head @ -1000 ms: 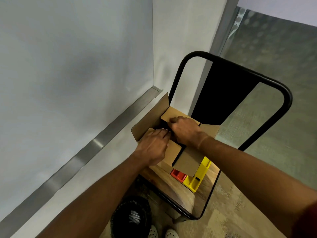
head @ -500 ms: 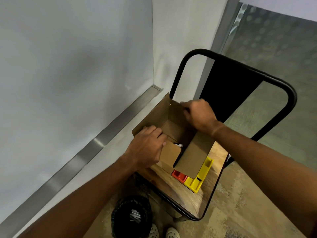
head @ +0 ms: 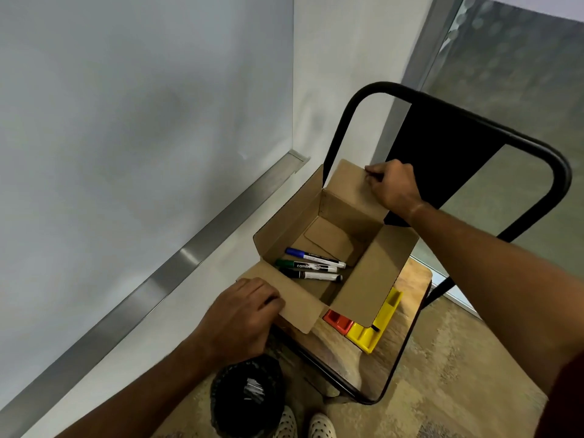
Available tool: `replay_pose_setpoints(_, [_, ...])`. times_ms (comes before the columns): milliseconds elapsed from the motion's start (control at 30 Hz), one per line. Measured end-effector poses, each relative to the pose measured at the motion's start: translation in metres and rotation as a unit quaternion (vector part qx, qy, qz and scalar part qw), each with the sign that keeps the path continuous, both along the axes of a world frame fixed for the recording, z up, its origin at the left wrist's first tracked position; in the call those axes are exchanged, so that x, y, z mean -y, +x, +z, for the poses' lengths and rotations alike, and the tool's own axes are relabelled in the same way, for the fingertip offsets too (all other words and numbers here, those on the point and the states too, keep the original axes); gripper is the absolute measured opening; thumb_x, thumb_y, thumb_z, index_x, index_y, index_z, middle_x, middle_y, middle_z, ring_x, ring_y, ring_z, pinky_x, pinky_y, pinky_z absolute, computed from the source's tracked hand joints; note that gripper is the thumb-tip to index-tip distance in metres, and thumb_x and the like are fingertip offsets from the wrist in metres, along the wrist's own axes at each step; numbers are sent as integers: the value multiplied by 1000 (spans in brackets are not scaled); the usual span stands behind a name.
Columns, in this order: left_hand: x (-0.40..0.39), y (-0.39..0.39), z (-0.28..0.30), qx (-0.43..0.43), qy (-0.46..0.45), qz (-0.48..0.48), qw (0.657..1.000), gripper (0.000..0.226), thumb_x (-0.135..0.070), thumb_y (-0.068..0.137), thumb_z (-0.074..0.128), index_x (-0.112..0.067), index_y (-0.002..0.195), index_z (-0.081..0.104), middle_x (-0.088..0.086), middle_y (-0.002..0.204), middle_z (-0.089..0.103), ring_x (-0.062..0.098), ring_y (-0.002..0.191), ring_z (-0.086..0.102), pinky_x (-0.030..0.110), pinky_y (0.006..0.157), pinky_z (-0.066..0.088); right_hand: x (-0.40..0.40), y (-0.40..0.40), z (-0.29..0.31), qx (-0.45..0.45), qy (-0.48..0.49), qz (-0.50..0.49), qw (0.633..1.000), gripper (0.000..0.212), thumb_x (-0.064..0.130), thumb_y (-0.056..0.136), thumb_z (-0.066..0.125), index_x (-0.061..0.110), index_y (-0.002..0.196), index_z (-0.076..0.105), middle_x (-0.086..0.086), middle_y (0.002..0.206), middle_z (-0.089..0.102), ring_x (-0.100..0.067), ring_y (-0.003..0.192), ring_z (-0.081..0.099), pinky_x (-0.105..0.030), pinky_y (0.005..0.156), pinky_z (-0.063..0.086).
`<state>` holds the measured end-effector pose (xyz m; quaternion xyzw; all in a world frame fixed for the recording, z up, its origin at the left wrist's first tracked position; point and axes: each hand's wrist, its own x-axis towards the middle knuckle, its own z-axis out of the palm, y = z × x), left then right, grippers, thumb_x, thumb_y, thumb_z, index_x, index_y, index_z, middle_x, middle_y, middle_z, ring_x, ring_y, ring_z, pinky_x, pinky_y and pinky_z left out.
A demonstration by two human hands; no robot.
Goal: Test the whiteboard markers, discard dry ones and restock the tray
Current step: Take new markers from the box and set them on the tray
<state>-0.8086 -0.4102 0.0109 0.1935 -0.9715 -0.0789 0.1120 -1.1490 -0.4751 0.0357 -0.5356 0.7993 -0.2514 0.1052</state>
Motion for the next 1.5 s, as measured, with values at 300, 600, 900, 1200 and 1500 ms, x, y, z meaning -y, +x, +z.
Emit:
replay_pose_setpoints(300, [-2,6,-8,22,7,-2,1000,33,-17,66,74,-9,97,69,8,94,68,21,84,62,30,75,53,0,5,-3,-22,3,-5,1000,33,13,99,47,4,129,56,-15,126,61,-31,115,57,-39,104,42])
replay_pose_setpoints(600, [1,-6,8,39,69,33,996,71,-56,76,57,-16,133,49,5,128,55,20,117,50,37,97,43,-14,23,4,-170,-52,60,982,43,19,94,56,5,134,52,-16,137,52,-35,124,51,-44,104,42])
replay_pose_setpoints(900, [14,-49,30,40,19,115,992,99,-79,80,26,-14,151,2,11,158,8,23,145,6,40,117,14,-49,70,-9,-227,4,187,956,64,39,88,55,9,143,40,-15,140,49,-31,124,48,-41,100,39])
replay_pose_setpoints(1200, [16,-54,26,20,46,143,988,100,-81,78,23,-18,151,-2,9,159,1,20,146,0,43,118,11,-41,108,-42,-174,262,268,911,41,35,83,68,14,116,54,-5,108,60,-20,93,57,-29,75,46])
replay_pose_setpoints(1500, [8,-43,19,-25,102,160,982,96,-79,80,26,-19,151,3,5,159,4,16,145,2,42,118,13,-18,116,-91,-137,310,249,907,66,39,77,74,16,132,47,-11,125,51,-28,110,52,-43,89,50])
